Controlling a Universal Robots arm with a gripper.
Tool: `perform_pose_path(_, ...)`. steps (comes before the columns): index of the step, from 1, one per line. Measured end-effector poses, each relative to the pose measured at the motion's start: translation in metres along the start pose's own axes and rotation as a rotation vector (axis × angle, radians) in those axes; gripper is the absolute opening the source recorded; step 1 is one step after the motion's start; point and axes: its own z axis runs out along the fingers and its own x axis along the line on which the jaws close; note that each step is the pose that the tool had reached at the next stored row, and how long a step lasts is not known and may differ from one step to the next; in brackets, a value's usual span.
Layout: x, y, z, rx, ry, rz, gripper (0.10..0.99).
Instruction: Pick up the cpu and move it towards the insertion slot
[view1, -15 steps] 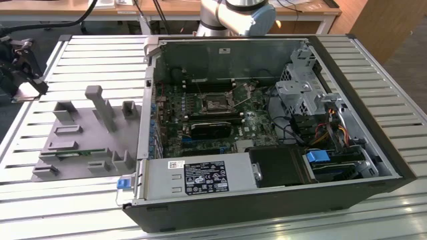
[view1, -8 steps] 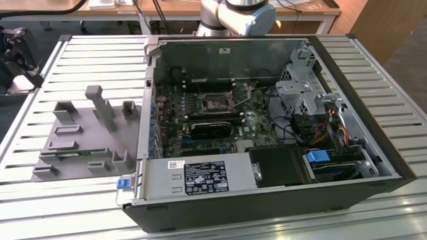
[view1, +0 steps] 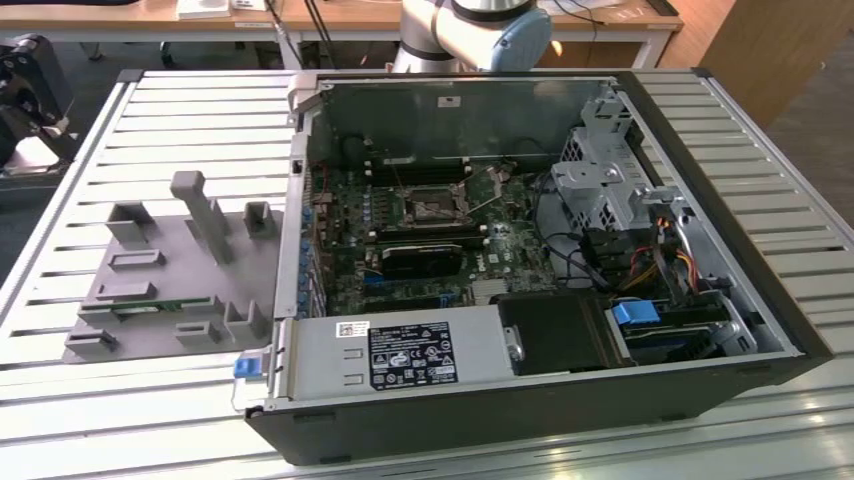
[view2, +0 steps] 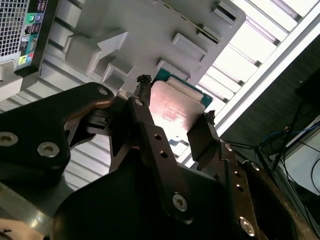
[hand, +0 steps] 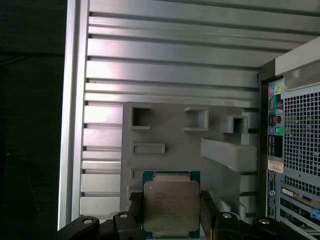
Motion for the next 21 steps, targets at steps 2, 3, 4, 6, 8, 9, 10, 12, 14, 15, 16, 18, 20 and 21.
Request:
perform_pose_path(2, -0.0004, 0.0001, -0.0039, 0.000, -0.0013, 0.000, 0.541)
perform_pose_path(3, -0.0005, 0.0002, -0.0058, 0.000, -0.0020, 0.000, 0.541)
perform_pose_path(4, -0.0007, 0.0002, -0.0075, 0.000, -0.0027, 0.000, 0.541)
perform_pose_path(6, -0.0009, 0.0003, -0.0097, 0.000, -0.0037, 0.000, 0.541)
perform_pose_path(8, -0.0011, 0.0004, -0.0112, 0.000, -0.0042, 0.000, 0.541)
perform_pose_path(9, -0.0013, 0.0004, -0.0126, 0.000, -0.0043, 0.000, 0.541)
perform_pose_path(10, -0.0014, 0.0005, -0.0143, 0.000, -0.0049, 0.000, 0.541)
perform_pose_path(12, -0.0018, 0.0006, -0.0180, 0.000, -0.0060, 0.000, 0.541)
perform_pose_path(14, -0.0022, 0.0007, -0.0220, 0.000, -0.0072, 0.000, 0.541)
perform_pose_path(15, -0.0024, 0.0008, -0.0240, 0.000, -0.0077, 0.000, 0.541)
perform_pose_path(16, -0.0025, 0.0009, -0.0257, 0.000, -0.0080, 0.000, 0.541)
perform_pose_path(18, -0.0027, 0.0009, -0.0276, 0.000, -0.0086, 0.000, 0.541)
perform_pose_path(20, -0.0027, 0.0009, -0.0276, 0.000, -0.0087, 0.000, 0.541)
perform_pose_path(21, -0.0027, 0.0009, -0.0276, 0.000, -0.0086, 0.000, 0.541)
